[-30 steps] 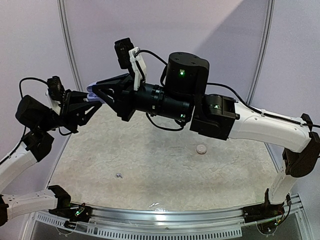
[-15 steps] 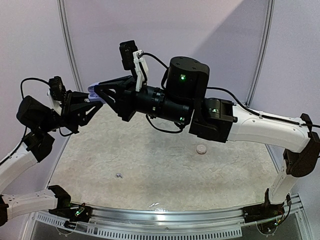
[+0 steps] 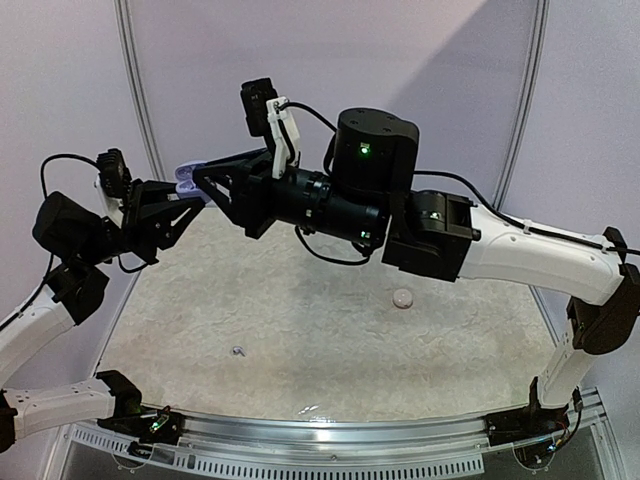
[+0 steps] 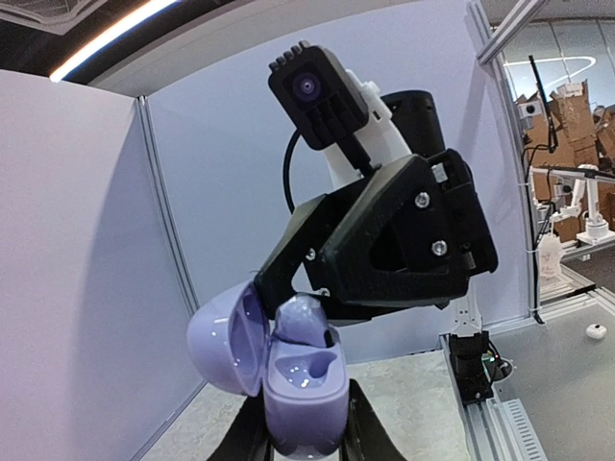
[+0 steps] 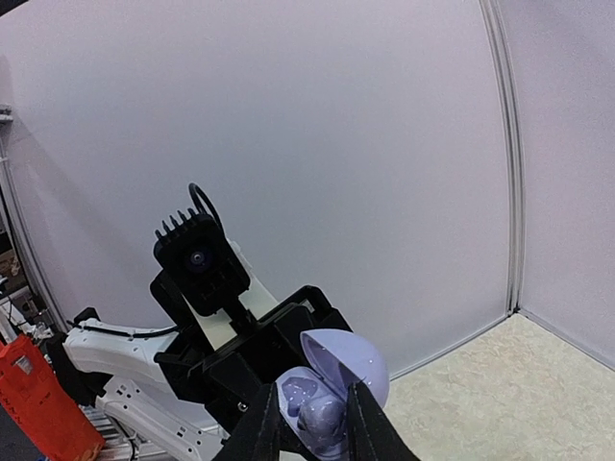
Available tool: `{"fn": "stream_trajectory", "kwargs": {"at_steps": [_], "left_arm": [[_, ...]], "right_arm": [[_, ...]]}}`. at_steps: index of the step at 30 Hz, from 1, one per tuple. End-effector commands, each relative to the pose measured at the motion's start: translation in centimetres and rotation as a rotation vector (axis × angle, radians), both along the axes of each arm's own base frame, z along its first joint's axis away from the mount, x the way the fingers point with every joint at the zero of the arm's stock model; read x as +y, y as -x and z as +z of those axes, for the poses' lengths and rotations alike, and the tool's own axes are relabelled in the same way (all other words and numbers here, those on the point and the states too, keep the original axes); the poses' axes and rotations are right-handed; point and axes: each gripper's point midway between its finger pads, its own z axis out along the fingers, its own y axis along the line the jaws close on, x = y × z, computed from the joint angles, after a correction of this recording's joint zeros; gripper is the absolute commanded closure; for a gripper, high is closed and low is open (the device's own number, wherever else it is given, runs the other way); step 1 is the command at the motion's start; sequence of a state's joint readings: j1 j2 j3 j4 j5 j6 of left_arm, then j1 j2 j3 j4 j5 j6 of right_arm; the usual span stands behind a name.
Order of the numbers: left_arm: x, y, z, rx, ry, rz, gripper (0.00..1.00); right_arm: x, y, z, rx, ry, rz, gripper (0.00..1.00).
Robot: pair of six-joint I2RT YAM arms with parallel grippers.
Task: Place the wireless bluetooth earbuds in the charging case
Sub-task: Insert the right earbud into the right side groove of the charging case, then pick up the left earbud from the corner of the board.
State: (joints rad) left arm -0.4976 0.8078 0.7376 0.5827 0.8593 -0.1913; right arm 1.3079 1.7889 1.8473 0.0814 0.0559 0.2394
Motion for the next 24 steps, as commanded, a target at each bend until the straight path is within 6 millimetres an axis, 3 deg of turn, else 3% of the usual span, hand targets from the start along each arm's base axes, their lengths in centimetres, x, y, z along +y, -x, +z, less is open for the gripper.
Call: {"fn": "stream_trajectory", "kwargs": {"at_steps": [1, 9, 14, 17, 19, 24], "left_arm": [[0.1, 1.3, 0.7, -0.031, 0.013, -0.035, 1.0], [0.5, -0.7, -0.4, 0.108, 0.016, 0.046, 1.0], [1.9, -3.7, -1.3, 0.237, 0.05, 0.198, 1.0], [4.0, -6.4, -1.7, 0.305, 0.097, 0.374, 1.0], [5.4, -7.5, -1.9, 0.326, 0.114, 0.463, 1.0], [8.4, -8.9, -2.7, 0.343, 0.116, 0.651, 1.0]], "right_arm": [[-0.4, -2.3, -0.8, 0.018, 0.038, -0.109, 0.7], [-2.9, -2.0, 3.2, -0.012, -0.02, -0.134, 0.54], [-4.6, -1.9, 5.2, -0.031, -0.051, -0.154, 0.36], [-5.0, -3.2, 3.2, -0.003, 0.027, -0.227, 0.26], [-4.7, -4.1, 0.8, 0.04, 0.098, -0.25, 0.23], [-3.1, -6.5, -6.8, 0.207, 0.274, -0.27, 0.19]]}}
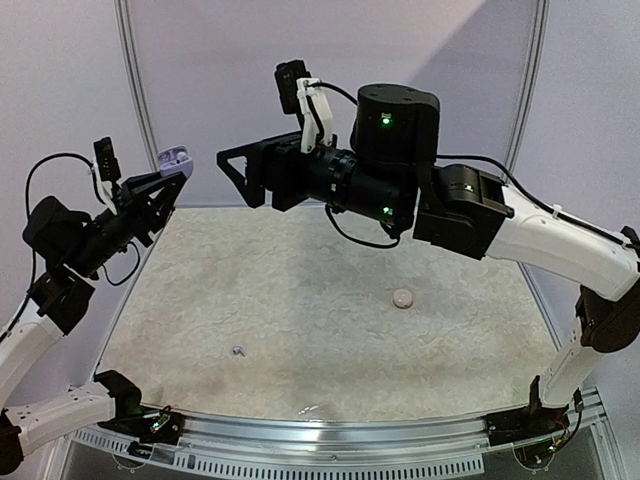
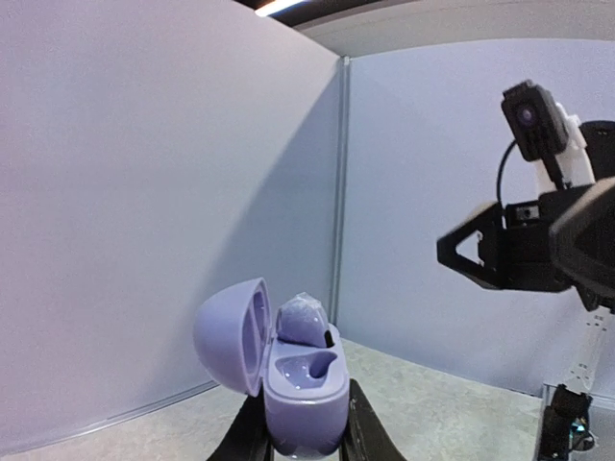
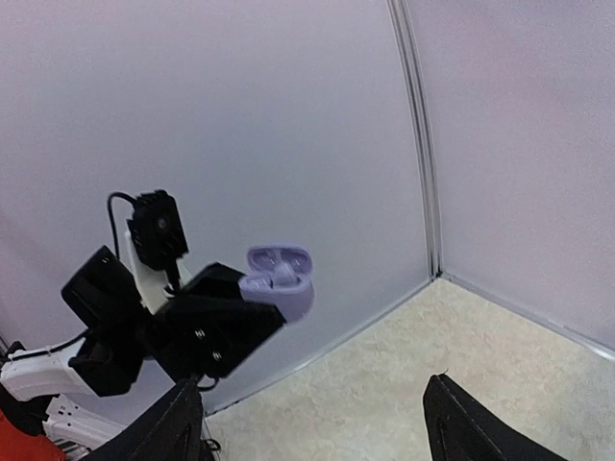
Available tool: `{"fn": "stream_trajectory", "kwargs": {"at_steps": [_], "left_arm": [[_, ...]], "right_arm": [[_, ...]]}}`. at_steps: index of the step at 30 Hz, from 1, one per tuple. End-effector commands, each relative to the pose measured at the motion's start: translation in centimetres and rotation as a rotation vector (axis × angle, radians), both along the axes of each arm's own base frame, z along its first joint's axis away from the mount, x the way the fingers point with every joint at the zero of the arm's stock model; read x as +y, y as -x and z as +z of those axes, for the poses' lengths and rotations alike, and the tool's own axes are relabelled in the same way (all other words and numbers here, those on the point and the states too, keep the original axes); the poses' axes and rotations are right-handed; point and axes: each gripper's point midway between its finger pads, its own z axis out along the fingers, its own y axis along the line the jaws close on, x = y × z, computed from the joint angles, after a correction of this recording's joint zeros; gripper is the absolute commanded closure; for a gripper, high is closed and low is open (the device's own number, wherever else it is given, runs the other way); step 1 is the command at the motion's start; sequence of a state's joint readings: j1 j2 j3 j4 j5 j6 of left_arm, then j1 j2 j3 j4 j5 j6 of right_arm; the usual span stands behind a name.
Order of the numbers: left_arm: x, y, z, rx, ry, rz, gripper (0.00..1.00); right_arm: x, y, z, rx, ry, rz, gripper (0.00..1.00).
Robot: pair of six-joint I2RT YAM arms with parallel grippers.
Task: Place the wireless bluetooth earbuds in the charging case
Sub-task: Pick up the left earbud from the corner of the board.
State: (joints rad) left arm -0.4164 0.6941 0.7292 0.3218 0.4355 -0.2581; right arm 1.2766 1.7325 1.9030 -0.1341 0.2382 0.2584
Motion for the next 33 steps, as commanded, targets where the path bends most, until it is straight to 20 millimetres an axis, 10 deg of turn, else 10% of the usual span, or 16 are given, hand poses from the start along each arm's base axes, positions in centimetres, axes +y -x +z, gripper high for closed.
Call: {"fn": "stream_trajectory", "kwargs": {"at_steps": [1, 11, 23, 33], "left_arm": [[3.5, -2.4, -2.1, 0.082, -0.014, 0.237, 1.0], [4.9, -1.9, -2.7, 0.037, -0.037, 0.302, 1.0], [4.0, -2.1, -3.5, 0.041, -0.033, 0.246, 1.0], [3.8, -2.2, -4.3, 0.055, -0.049, 0.237, 1.0]], "right_arm": [[1.1, -3.0, -8.4, 0.208, 0.199, -0.069, 0.19], [6.8, -3.7, -23.2, 0.453, 0.533, -0.053, 0.28], [13.2, -3.2, -34.3, 0.355, 0.651, 0.054, 0.31], [12.6, -2.5, -41.1, 0.394, 0.787, 0.03, 0.35]]}}
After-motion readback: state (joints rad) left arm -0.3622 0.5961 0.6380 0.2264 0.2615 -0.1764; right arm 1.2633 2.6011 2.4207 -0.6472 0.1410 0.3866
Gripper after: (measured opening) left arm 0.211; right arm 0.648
